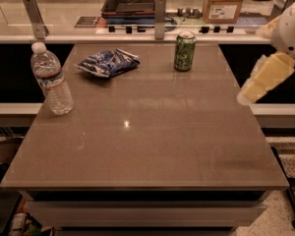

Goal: Pick green can

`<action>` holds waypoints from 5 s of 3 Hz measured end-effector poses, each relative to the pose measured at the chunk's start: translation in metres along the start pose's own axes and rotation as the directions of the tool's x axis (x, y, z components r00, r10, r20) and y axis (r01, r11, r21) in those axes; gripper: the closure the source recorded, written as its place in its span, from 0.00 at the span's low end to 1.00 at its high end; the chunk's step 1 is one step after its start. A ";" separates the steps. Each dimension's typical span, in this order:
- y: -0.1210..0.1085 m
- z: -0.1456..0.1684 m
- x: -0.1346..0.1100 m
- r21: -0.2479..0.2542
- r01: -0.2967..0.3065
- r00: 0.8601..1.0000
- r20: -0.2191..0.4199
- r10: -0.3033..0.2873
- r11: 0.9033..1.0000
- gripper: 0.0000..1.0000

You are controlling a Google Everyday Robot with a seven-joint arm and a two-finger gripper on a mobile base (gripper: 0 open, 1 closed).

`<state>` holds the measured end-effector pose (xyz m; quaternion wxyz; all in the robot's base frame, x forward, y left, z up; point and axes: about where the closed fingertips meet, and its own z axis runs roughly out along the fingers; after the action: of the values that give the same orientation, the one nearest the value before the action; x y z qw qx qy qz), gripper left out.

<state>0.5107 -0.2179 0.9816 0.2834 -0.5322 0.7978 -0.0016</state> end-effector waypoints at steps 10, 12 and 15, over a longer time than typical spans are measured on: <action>-0.167 0.193 -0.104 -0.117 -0.295 0.559 0.784 0.271 0.948 0.00; -0.179 0.209 -0.107 -0.163 -0.267 0.522 0.804 0.284 0.950 0.00; -0.175 0.214 -0.116 -0.173 -0.256 0.521 0.804 0.286 0.951 0.64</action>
Offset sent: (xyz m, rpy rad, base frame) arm 0.1181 -0.0247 0.0137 0.5294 -0.4066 -0.2548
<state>0.7880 -0.1312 0.9074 0.6087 -0.3455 0.6468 0.3029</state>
